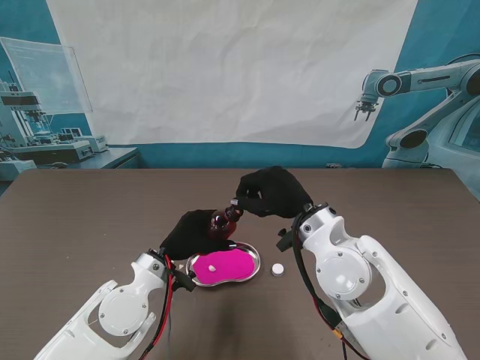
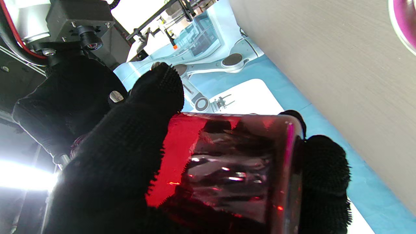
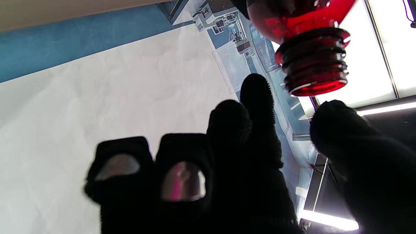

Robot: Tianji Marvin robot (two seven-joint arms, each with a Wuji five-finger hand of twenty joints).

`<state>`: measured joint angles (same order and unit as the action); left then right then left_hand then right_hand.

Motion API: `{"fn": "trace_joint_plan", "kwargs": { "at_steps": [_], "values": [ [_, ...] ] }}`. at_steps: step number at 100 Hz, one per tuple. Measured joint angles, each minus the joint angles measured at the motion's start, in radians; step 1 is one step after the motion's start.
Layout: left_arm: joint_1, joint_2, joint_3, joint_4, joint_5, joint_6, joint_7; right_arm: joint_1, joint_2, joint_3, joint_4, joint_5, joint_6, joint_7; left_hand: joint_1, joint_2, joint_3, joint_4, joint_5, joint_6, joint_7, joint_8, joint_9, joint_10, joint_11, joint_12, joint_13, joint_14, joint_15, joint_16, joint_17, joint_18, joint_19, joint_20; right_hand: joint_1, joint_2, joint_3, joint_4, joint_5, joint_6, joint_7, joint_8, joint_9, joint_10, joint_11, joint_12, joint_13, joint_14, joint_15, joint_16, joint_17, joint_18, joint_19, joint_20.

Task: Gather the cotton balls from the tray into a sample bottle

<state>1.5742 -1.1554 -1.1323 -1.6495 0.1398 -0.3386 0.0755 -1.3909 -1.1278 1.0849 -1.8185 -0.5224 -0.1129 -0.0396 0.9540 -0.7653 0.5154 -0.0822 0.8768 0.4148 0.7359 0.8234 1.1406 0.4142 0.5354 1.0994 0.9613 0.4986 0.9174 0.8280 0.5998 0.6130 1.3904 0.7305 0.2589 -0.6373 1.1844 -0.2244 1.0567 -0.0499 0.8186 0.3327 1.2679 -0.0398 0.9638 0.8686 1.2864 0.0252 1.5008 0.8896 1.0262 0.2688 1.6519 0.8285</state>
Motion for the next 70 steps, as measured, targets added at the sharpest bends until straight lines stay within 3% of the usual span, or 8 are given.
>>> {"fn": "trace_joint_plan", "kwargs": {
  "at_steps": [11,30,56,70],
  "values": [
    [-0.001,-0.001,0.001,0.000,0.000,0.000,0.006,-0.002,-0.001,-0.005,0.001,0.003,-0.001,-0.012,0.000,0.000,0.000,0.000,0.000,0.000,0.000,0.000,0.000,0.000,0.000,0.000,0.000,0.000,0.000,0.000,0.000,0.000,0.000,0.000,0.000,0.000,0.000,-0.010,0.000,0.000,0.027,-0.037,0.000,0.000,0.000,0.000,0.000,0.000,0.000,0.000,0.000,0.000,0.000,0.000],
    [-0.002,-0.003,0.000,0.000,0.000,-0.001,0.014,-0.006,-0.007,-0.015,0.001,0.008,0.010,-0.044,0.000,0.000,0.000,0.000,0.000,0.000,0.000,0.000,0.000,0.000,0.000,0.000,0.000,0.000,0.000,0.000,0.000,0.000,0.000,0.000,-0.002,0.006,0.000,0.002,-0.002,0.002,0.016,-0.029,-0.001,0.001,-0.001,0.000,0.000,0.005,0.000,0.000,0.000,0.000,0.000,0.000],
    [0.014,-0.003,-0.023,-0.015,0.012,-0.002,0.010,0.018,-0.021,-0.033,0.021,-0.124,0.146,-0.144,0.000,0.000,0.000,0.000,0.000,0.000,0.000,0.000,0.000,0.000,0.000,0.000,0.000,0.000,0.000,0.000,0.000,0.000,0.000,0.000,0.001,0.005,0.014,0.016,-0.215,0.050,-0.075,-0.009,-0.093,0.009,-0.012,-0.009,0.000,0.005,-0.022,-0.013,-0.006,0.000,0.000,0.000],
    [0.033,-0.003,-0.049,-0.030,0.026,-0.007,0.012,0.063,-0.026,-0.057,0.093,-0.121,0.148,-0.149,0.000,0.000,0.000,0.000,0.000,0.000,0.000,0.000,0.000,0.000,0.000,0.000,0.000,0.000,0.000,0.000,0.000,0.000,0.000,0.000,0.077,-0.101,0.053,0.016,-0.258,0.043,-0.064,-0.001,-0.110,0.008,0.003,-0.010,0.000,-0.006,-0.022,-0.014,-0.006,0.000,0.000,0.000]
  ]
}}
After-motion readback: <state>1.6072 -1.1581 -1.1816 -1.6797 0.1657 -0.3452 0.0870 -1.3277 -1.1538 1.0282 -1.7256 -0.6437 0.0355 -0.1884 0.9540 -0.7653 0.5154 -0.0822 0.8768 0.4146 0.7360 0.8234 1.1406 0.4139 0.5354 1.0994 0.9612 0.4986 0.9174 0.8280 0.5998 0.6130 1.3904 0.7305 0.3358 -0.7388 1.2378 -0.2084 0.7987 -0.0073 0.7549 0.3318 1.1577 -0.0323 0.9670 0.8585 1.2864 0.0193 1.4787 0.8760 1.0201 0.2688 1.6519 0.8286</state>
